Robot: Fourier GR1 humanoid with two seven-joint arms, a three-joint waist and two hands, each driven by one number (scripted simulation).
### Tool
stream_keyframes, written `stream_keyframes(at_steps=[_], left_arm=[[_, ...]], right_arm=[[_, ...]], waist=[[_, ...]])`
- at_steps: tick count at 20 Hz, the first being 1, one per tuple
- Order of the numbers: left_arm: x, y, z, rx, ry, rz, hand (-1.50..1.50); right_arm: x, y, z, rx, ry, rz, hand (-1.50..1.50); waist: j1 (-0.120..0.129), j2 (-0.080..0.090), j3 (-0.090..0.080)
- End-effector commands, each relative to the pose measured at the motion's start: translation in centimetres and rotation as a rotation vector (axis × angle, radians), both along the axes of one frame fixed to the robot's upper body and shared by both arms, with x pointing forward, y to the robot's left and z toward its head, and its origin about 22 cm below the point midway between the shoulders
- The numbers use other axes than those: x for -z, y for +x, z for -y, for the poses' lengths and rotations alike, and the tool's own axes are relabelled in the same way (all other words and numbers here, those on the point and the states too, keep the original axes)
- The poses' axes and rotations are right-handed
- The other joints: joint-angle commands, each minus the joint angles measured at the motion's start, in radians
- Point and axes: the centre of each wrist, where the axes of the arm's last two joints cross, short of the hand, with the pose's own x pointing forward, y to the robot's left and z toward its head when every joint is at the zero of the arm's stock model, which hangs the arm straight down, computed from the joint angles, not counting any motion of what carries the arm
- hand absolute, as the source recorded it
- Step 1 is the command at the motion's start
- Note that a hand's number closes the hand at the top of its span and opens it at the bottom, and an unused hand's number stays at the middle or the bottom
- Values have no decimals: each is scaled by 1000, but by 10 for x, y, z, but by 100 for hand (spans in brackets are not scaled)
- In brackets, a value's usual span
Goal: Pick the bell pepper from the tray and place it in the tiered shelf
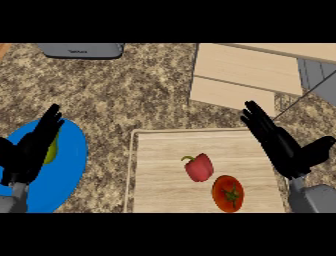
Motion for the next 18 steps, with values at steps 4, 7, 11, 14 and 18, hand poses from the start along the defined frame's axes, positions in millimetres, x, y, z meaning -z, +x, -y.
stream_keyframes(at_steps=[4,7,11,14,18], left_arm=[[8,-11,-30,-84,68,-31,0],[10,-16,-32,-121,54,-73,0],[6,-18,-37,-143,51,-78,0],[13,-26,-30,-116,34,-79,0],[9,-23,-41,-151,44,-77,0]], right_arm=[[-58,13,-87,-31,-196,469,150],[-55,28,-14,275,-587,492,150],[-43,7,-79,456,-548,728,-150],[4,-44,-148,382,-568,694,-150],[15,-74,-176,469,-663,711,-150]], waist=[[7,-19,9],[-63,-54,-16],[-39,-36,7],[-17,-21,10],[-48,-24,7]])
